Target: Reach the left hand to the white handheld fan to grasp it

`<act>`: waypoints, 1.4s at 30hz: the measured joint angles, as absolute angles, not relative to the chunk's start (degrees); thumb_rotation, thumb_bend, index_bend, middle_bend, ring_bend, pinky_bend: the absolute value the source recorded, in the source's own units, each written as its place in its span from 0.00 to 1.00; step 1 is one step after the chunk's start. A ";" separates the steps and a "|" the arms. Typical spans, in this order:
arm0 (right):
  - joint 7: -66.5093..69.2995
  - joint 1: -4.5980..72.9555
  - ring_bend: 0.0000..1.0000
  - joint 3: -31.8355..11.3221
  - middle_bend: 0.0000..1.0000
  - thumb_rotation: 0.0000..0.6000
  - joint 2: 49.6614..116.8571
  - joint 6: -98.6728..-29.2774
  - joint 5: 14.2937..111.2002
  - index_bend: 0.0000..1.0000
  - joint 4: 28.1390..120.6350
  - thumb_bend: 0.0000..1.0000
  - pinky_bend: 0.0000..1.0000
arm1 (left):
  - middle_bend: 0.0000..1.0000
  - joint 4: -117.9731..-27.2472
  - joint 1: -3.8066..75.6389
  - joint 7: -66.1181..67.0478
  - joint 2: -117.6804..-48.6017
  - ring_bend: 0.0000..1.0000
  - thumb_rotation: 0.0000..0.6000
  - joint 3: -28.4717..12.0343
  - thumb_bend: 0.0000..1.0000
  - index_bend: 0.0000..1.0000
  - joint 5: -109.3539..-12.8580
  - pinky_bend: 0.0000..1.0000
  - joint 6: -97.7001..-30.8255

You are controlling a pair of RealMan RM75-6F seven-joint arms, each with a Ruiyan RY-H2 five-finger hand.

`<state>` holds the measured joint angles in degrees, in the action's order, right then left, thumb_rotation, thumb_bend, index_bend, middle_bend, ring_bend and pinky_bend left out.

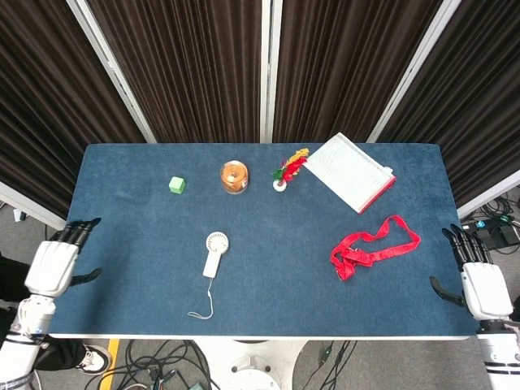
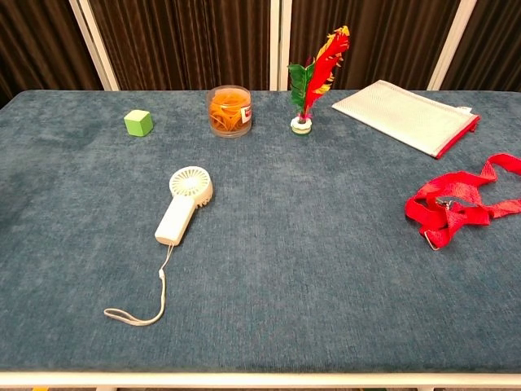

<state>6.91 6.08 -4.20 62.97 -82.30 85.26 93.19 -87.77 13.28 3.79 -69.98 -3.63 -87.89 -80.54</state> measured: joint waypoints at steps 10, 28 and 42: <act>4.89 6.23 0.00 -4.09 0.00 1.00 62.67 -81.64 84.71 0.00 94.68 0.23 0.00 | 0.82 -87.91 18.27 6.34 -72.17 0.87 1.00 -2.41 0.46 0.15 -90.06 0.82 -72.65; 4.80 6.67 0.00 -4.56 0.00 1.00 62.81 -80.53 83.19 0.00 94.61 0.24 0.00 | 0.83 -86.86 25.26 9.81 -80.05 0.88 1.00 0.61 0.49 0.17 -92.06 0.82 -62.01; 5.07 6.86 0.00 -4.38 0.00 1.00 63.25 -79.39 82.49 0.00 93.80 0.24 0.00 | 0.83 -87.43 27.23 13.68 -84.72 0.88 1.00 0.27 0.49 0.17 -91.07 0.82 -61.77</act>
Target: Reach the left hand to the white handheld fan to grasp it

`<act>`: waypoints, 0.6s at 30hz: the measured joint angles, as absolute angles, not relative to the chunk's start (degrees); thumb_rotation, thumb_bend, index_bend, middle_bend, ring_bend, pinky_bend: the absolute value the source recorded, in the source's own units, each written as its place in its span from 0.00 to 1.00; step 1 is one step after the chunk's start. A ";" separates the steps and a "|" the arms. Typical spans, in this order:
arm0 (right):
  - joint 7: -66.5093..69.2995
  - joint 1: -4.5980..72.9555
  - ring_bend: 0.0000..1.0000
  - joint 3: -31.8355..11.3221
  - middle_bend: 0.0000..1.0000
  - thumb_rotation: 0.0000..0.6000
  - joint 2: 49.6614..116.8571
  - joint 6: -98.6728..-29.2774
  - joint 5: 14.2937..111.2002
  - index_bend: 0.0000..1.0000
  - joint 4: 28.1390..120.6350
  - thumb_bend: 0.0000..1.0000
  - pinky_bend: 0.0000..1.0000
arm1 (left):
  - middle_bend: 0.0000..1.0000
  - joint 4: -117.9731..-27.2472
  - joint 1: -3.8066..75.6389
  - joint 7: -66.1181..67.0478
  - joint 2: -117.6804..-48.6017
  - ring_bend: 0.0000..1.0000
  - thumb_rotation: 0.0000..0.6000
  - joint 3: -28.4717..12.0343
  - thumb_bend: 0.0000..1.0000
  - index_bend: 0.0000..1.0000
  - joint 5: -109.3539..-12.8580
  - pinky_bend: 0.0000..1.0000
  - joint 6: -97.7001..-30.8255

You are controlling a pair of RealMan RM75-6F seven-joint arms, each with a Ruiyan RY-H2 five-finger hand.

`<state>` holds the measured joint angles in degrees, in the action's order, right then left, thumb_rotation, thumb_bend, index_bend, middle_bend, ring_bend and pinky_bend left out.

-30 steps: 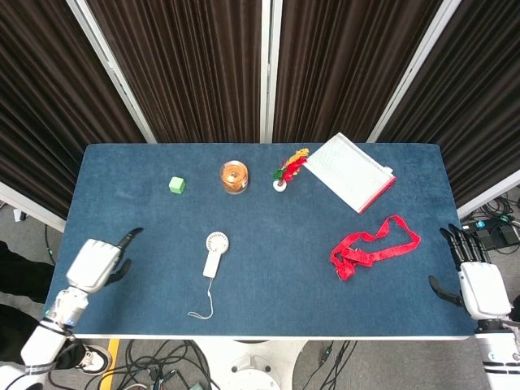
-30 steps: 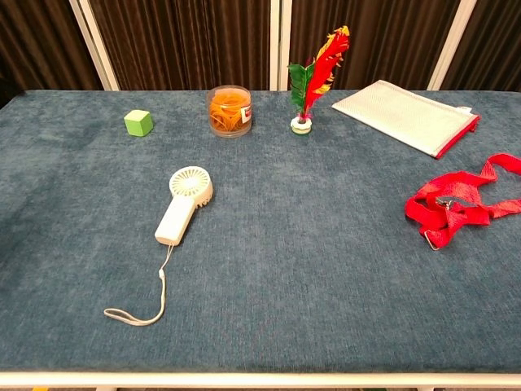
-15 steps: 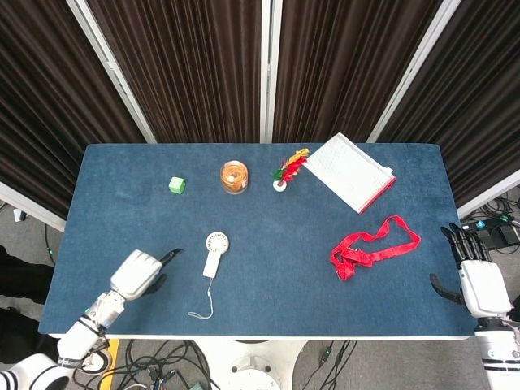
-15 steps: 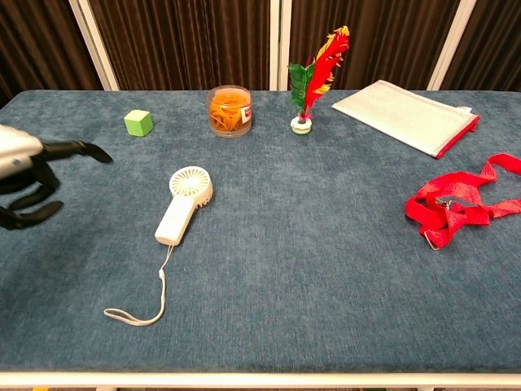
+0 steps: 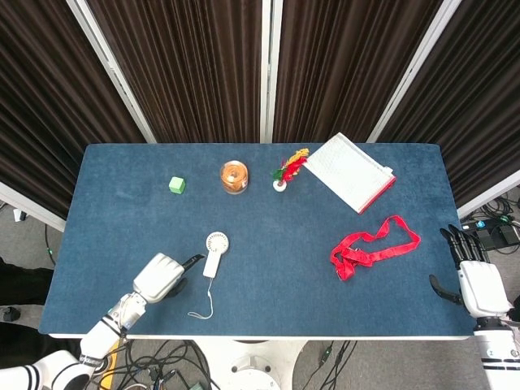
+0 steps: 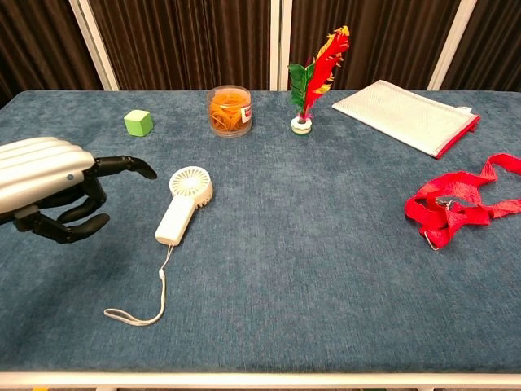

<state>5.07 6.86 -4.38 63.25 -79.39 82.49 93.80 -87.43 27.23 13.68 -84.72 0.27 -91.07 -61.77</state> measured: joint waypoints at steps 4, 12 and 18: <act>5.43 6.96 0.00 -4.44 0.00 1.00 63.23 -79.12 82.22 0.00 93.59 0.24 0.00 | 0.83 -86.42 27.80 13.84 -86.13 0.88 1.00 0.47 0.49 0.17 -90.55 0.82 -60.76; 6.01 6.94 0.00 -4.64 0.00 1.00 63.19 -78.52 81.11 0.00 92.81 0.24 0.00 | 0.83 -83.90 28.73 14.82 -89.33 0.88 1.00 0.46 0.49 0.17 -88.62 0.82 -59.14; 6.44 6.90 0.00 -4.55 0.00 1.00 63.26 -78.21 80.94 0.00 92.14 0.24 0.00 | 0.83 -82.73 29.78 15.84 -90.59 0.88 1.00 -0.12 0.49 0.17 -87.58 0.82 -58.30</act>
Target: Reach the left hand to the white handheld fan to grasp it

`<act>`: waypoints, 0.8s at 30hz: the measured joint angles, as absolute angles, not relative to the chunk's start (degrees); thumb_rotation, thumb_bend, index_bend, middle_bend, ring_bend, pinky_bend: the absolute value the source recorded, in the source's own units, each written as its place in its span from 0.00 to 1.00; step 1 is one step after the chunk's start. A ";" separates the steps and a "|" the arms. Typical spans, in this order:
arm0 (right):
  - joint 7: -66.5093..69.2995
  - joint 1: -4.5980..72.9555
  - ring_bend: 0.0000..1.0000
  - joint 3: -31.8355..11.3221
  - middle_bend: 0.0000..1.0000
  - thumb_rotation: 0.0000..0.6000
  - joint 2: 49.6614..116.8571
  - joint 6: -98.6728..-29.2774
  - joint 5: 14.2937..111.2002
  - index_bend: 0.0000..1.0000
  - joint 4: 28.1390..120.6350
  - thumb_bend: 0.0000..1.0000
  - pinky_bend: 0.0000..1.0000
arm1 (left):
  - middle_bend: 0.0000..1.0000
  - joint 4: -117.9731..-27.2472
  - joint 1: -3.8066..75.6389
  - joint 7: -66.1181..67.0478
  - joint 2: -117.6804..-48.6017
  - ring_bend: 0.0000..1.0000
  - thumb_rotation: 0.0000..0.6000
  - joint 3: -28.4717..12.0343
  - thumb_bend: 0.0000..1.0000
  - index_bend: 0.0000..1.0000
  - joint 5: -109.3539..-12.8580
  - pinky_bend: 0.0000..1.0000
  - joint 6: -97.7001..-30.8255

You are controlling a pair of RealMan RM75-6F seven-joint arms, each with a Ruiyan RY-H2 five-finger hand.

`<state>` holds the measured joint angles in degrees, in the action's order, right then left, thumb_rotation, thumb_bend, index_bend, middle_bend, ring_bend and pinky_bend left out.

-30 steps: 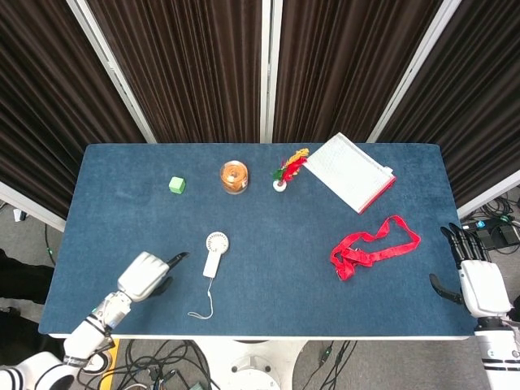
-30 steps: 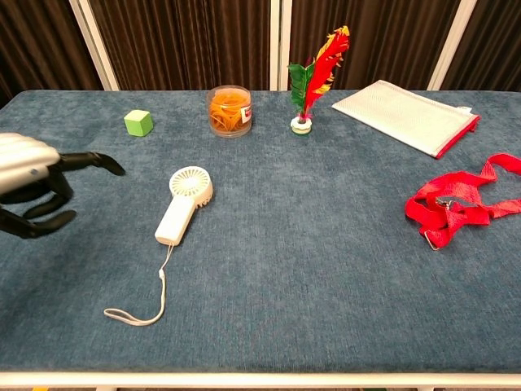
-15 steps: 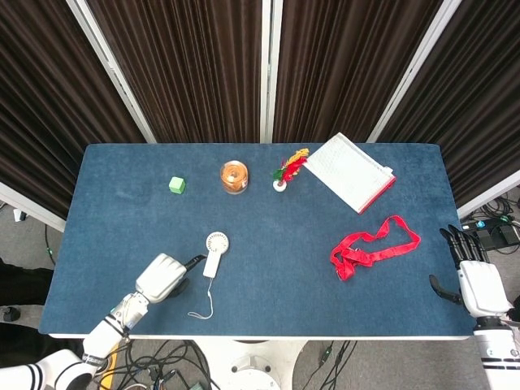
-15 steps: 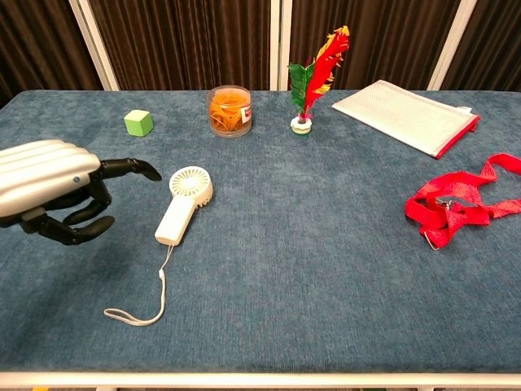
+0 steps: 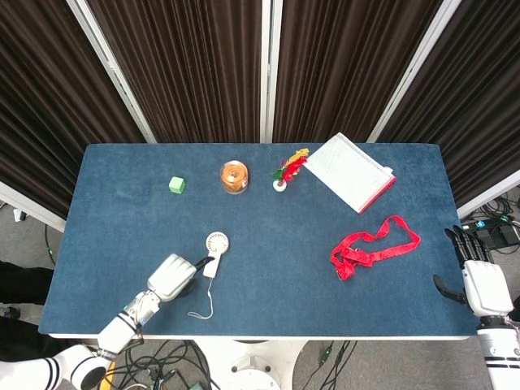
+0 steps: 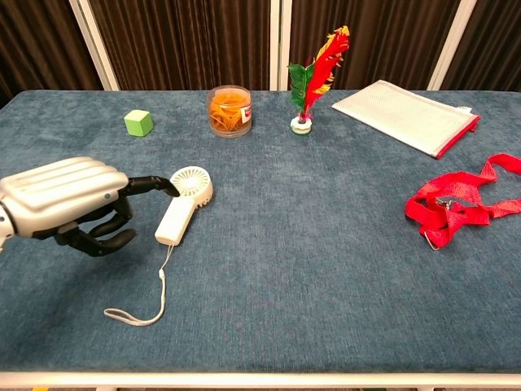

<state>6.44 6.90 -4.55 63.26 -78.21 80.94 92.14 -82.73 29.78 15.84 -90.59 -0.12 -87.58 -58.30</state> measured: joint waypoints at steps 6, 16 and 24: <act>6.98 6.65 0.00 -4.87 0.00 1.00 62.81 -78.42 80.28 0.00 91.85 0.24 0.00 | 0.83 -81.35 30.61 15.69 -92.18 0.88 1.00 -0.16 0.49 0.17 -86.50 0.82 -56.90; 7.01 6.69 0.00 -5.06 0.00 1.00 62.75 -77.77 79.50 0.00 91.30 0.24 0.00 | 0.83 -78.88 31.65 14.81 -93.70 0.88 1.00 -0.21 0.49 0.17 -85.34 0.82 -56.05; 6.74 6.61 0.00 -5.20 0.00 1.00 62.60 -77.98 79.46 0.00 91.56 0.24 0.00 | 0.83 -77.98 31.77 14.47 -94.06 0.88 1.00 -0.33 0.49 0.17 -84.90 0.82 -56.85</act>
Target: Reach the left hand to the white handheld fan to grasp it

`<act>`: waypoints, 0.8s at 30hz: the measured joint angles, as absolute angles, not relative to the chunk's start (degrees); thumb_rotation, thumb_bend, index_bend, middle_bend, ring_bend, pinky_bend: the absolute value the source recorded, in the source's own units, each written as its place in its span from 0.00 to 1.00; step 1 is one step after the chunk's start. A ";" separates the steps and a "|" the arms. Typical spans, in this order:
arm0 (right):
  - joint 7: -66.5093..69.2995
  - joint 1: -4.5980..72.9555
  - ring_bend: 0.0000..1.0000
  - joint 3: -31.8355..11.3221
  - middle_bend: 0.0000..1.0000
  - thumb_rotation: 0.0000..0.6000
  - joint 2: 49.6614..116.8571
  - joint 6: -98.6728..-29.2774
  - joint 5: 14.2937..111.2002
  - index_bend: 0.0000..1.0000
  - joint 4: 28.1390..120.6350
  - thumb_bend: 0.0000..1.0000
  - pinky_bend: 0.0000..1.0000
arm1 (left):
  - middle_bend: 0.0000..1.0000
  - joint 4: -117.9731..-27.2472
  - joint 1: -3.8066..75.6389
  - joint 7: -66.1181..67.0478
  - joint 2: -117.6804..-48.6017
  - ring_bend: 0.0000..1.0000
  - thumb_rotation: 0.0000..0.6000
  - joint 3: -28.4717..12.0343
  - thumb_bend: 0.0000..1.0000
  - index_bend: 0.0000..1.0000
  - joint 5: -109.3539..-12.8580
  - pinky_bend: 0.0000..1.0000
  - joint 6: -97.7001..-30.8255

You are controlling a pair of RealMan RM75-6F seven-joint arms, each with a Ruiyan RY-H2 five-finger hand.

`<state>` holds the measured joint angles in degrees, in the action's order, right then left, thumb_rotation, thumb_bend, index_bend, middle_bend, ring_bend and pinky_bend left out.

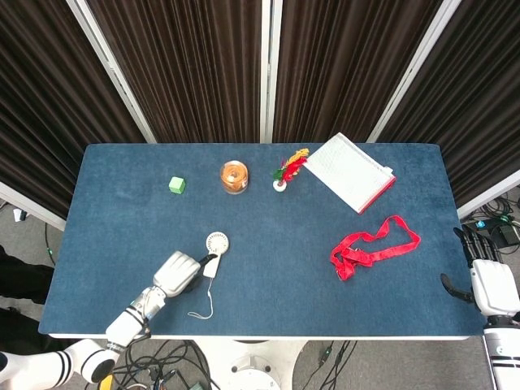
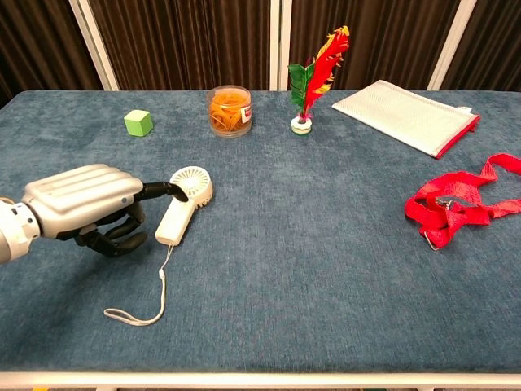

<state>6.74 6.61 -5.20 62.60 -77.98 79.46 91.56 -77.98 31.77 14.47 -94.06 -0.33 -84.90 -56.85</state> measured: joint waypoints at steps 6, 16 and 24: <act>6.73 6.74 0.00 -5.11 0.00 1.00 62.90 -77.42 79.29 0.00 91.30 0.24 0.00 | 0.83 -78.36 31.72 14.75 -93.60 0.88 1.00 -0.27 0.49 0.17 -85.06 0.82 -57.77; 6.41 6.80 0.00 -5.33 0.00 1.00 62.69 -77.66 79.36 0.00 91.77 0.24 0.00 | 0.83 -78.71 31.80 15.54 -93.41 0.88 1.00 0.08 0.49 0.17 -84.17 0.82 -57.52; 6.21 6.92 0.00 -5.29 0.00 1.00 62.83 -77.30 79.21 0.00 91.67 0.24 0.00 | 0.83 -78.40 32.00 15.05 -93.51 0.88 1.00 0.08 0.48 0.17 -83.37 0.82 -56.94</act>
<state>6.21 6.92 -5.29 62.83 -77.30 79.21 91.67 -78.40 32.00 15.05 -93.51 0.08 -83.37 -56.94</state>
